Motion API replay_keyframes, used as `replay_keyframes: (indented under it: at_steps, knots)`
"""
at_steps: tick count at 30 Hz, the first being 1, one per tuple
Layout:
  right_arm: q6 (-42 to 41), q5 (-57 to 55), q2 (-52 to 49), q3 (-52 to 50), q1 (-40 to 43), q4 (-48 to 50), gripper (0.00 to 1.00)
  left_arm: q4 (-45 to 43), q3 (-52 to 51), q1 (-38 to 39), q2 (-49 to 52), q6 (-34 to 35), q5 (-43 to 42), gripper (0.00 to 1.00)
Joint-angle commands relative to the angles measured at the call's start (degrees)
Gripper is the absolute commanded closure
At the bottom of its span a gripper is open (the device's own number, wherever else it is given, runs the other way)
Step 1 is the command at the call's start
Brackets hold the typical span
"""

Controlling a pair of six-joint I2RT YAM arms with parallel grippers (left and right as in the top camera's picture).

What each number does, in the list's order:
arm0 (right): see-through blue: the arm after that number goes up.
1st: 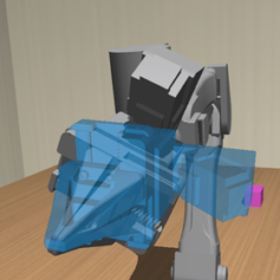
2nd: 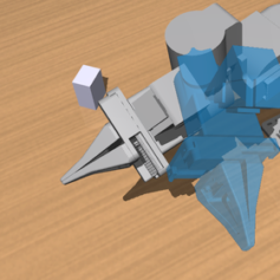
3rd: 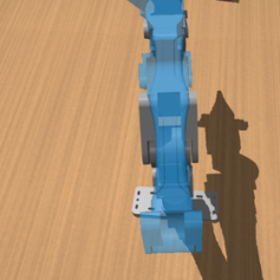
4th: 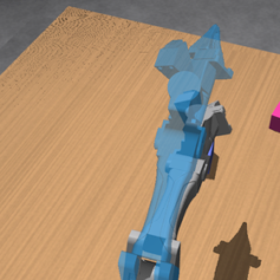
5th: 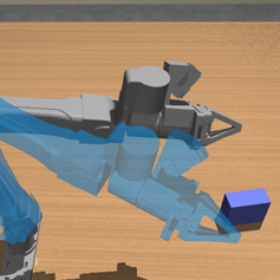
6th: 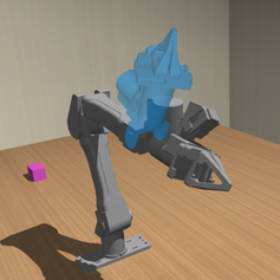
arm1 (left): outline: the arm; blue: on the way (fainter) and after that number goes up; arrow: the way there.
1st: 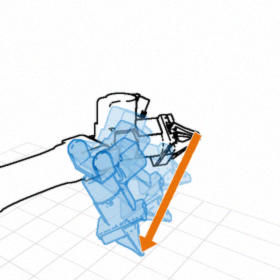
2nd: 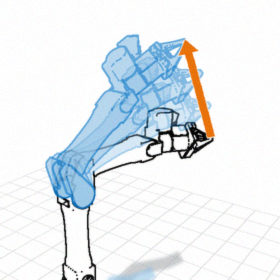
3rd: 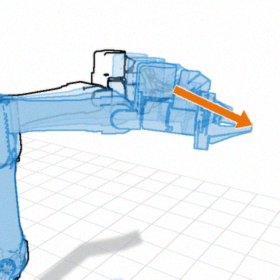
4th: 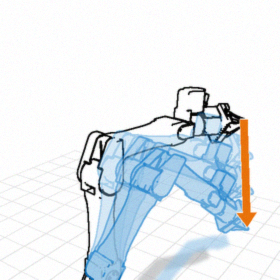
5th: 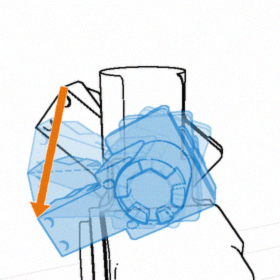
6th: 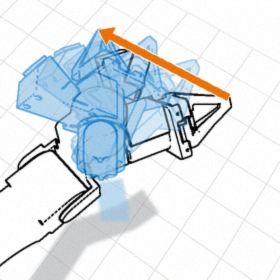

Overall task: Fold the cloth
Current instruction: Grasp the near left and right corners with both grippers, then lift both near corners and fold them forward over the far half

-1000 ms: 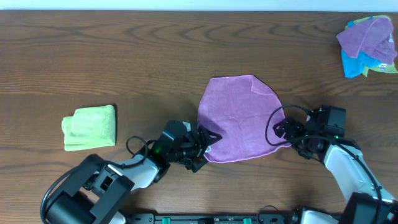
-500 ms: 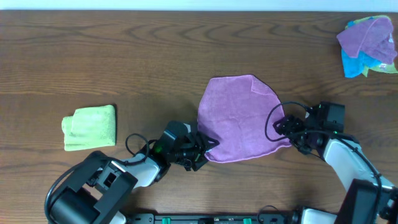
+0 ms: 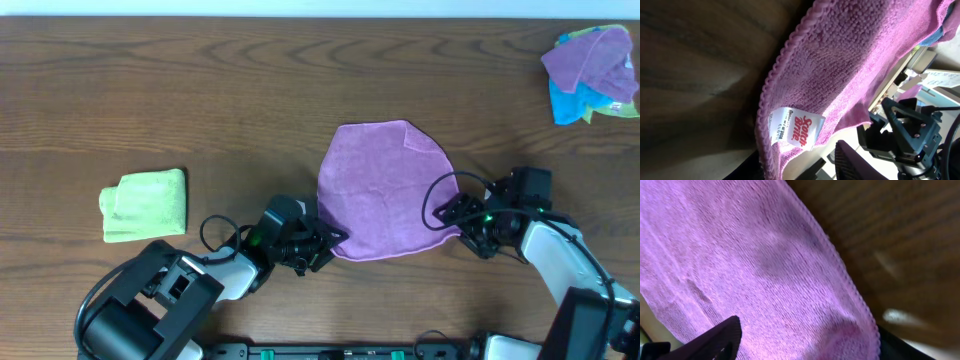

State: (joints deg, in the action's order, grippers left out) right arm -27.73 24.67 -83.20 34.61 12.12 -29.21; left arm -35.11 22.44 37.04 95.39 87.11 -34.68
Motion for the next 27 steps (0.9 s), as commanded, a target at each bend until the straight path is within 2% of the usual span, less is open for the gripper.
replay_keyframes:
  at_steps: [1,3,4,6,7,8,10,11,18,27]
  knots:
    - [-0.5,-4.4,-1.8,-2.8,0.6,-2.2,0.32,0.8,-1.3,0.1,1.3,-1.0,1.1,0.6]
    - [-0.5,-5.7,-1.4,-2.8,0.6,-2.8,0.38,0.8,-1.3,0.1,1.3,-1.4,0.9,0.63]
    - [-0.5,-6.4,-1.2,-2.8,0.6,-3.1,0.44,0.8,-1.3,0.1,1.3,-1.4,0.9,0.66]
    - [-0.5,-6.7,-1.0,-2.8,0.6,-3.3,0.59,0.8,-1.3,0.1,1.3,-1.4,1.0,0.79]
    - [-0.5,-6.8,-1.0,-2.8,0.6,-3.3,0.7,0.8,-1.3,0.1,1.3,-1.4,1.1,0.92]
    - [-0.5,-6.9,-1.0,-2.8,0.6,-3.3,0.86,0.8,-1.3,0.1,1.3,-1.4,1.2,0.94]
    - [-0.5,-7.0,-1.0,-2.8,0.6,-3.1,0.96,0.8,-1.3,0.1,1.3,-1.4,1.3,0.94]
    - [-0.5,-7.1,-1.0,-2.8,0.6,-3.1,0.99,0.8,-1.3,0.1,1.3,-1.4,1.4,0.94]
    - [0.8,-6.4,-1.0,-2.8,0.6,-2.9,0.99,0.7,-1.3,-1.0,1.3,-3.3,0.2,0.94]
    - [1.0,-4.9,5.2,-2.8,-0.1,-6.0,0.99,0.8,-1.3,-6.1,1.3,-12.1,-10.7,0.94]
